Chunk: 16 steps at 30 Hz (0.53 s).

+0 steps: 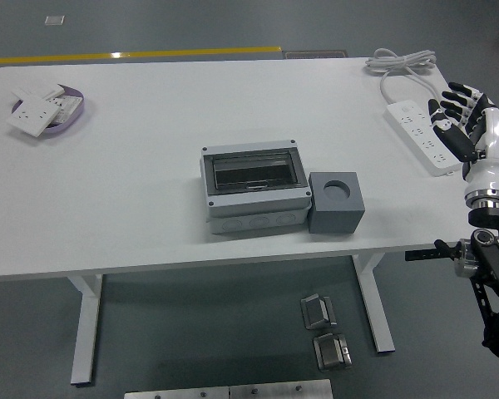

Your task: Pick up the cylinder from the cube,place it in the box,flap close box

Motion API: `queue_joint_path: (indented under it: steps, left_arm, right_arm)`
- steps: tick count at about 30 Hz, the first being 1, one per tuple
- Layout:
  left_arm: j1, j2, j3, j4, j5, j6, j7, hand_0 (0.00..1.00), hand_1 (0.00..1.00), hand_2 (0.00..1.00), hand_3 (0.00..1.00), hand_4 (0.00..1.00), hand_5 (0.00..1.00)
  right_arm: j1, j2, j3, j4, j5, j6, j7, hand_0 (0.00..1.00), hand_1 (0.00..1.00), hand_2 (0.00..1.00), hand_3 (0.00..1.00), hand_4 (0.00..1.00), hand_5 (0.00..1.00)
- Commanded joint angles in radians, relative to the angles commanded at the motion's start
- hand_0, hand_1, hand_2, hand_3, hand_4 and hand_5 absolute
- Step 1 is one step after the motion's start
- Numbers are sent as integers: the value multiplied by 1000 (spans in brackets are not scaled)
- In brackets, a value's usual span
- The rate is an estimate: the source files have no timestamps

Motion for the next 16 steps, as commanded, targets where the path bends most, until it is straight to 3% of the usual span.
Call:
queue_joint_path:
  steps: [10,16]
  left_arm:
    - [-1,-2,0,0,-8,0,1,608,628,624,665,686,310]
    - [0,-8,1,0,-11,2,-2,608,628,624,665,686,310]
  right_arm:
    - [-10,3,14,-7,-9,-6,-5,715,672,664,689,792,229]
    - [7,-21,-29,-13,-2,-5,-5,715,672,664,689,792,229]
